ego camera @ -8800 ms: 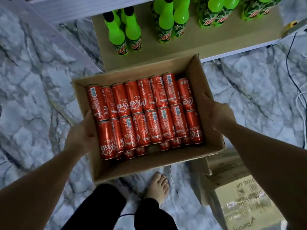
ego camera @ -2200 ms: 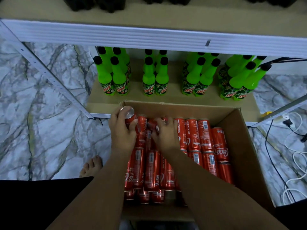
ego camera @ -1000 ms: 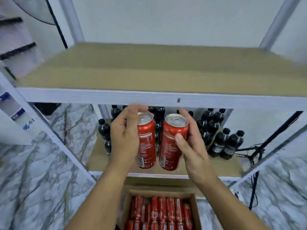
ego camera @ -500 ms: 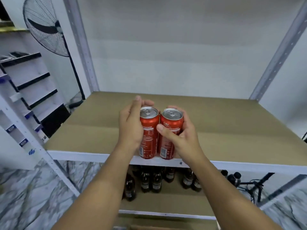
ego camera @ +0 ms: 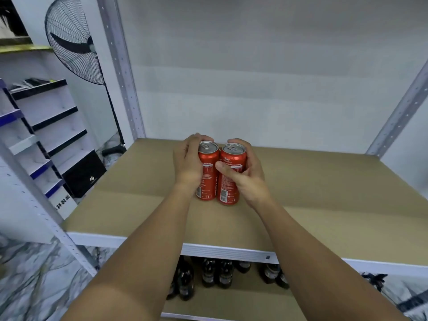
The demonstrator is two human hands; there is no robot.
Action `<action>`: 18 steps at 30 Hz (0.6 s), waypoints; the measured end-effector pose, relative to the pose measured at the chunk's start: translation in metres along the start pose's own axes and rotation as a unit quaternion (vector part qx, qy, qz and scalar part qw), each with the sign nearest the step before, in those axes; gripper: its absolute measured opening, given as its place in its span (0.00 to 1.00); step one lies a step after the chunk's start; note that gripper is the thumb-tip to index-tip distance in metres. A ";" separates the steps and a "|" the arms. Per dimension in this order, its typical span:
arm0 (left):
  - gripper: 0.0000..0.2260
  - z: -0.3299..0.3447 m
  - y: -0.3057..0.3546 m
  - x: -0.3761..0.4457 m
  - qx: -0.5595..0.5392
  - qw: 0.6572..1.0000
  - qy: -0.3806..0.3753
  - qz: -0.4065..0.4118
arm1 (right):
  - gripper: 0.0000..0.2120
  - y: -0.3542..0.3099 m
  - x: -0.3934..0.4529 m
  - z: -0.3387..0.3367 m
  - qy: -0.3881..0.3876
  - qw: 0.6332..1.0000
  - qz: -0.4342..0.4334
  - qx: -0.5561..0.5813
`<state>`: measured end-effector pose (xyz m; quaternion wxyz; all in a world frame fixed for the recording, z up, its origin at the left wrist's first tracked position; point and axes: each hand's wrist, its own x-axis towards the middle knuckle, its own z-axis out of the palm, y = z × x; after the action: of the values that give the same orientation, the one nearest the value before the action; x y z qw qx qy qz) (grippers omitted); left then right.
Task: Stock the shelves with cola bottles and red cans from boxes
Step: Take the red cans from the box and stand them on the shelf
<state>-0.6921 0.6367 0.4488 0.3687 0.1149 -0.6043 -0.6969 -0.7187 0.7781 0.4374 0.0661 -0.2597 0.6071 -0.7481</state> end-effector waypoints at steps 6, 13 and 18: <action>0.18 -0.002 -0.002 0.011 0.014 0.999 -0.025 -0.027 | 0.38 0.005 0.016 -0.004 0.003 0.999 0.002 -0.046; 0.30 -0.060 -0.033 -0.013 0.160 0.967 -0.197 0.015 | 0.37 0.033 -0.014 -0.025 0.020 0.967 0.013 -0.255; 0.35 -0.070 -0.045 -0.007 0.223 0.954 -0.199 0.019 | 0.33 0.043 -0.001 -0.018 0.025 0.958 0.014 -0.286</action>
<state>-0.6616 0.5877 0.3883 0.2187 0.0414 -0.8076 -0.5462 -0.7357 0.7831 0.3939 -0.0161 -0.2403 0.8009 -0.5482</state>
